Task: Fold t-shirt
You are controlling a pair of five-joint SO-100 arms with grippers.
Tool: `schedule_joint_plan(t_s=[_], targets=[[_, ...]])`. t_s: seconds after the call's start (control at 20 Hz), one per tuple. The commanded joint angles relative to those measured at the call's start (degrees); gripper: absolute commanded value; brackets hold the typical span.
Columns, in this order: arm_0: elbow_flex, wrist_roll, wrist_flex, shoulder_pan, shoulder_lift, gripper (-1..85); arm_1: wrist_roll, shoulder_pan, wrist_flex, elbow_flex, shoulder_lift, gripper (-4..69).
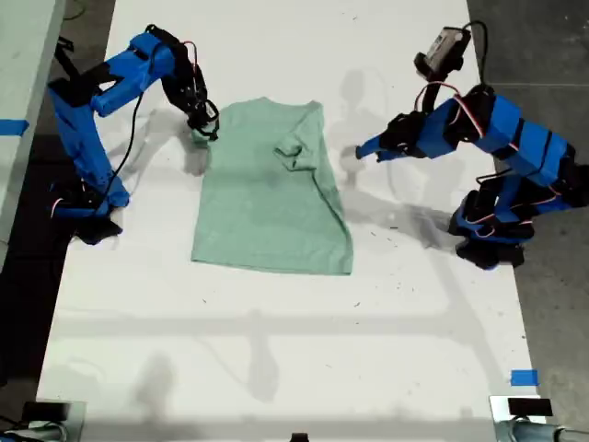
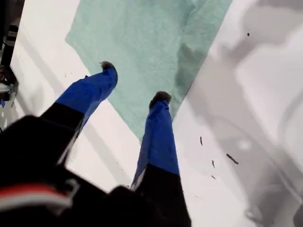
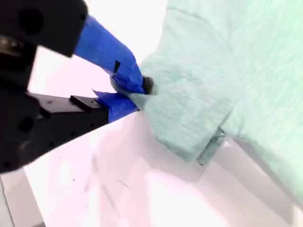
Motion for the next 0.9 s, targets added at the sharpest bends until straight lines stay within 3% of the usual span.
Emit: schedule_joint_plan(t_s=[0.0, 0.4, 0.65, 0.75, 0.85], targets=[[-3.9, 0.4, 1.1, -0.2, 10.1, -0.1, 0.9, -0.8, -1.7, -0.1, 2.7, 19.5], [-16.9, -2.4, -10.6, 19.5, -4.1, -0.1, 3.2, -2.5, -2.2, 4.0, 6.8, 19.5], [-22.9, -3.9, -19.6, 22.8, -14.2, 0.3, 5.8, -4.2, -2.3, 8.7, 11.4, 19.5], [-24.8, -3.2, -20.0, 23.0, -16.7, 22.8, 6.7, -4.7, -2.5, 10.5, 13.3, 19.5], [-24.6, -0.1, -19.3, 23.6, -13.7, 26.7, 7.2, -4.7, -3.1, 12.5, 15.1, 19.6]])
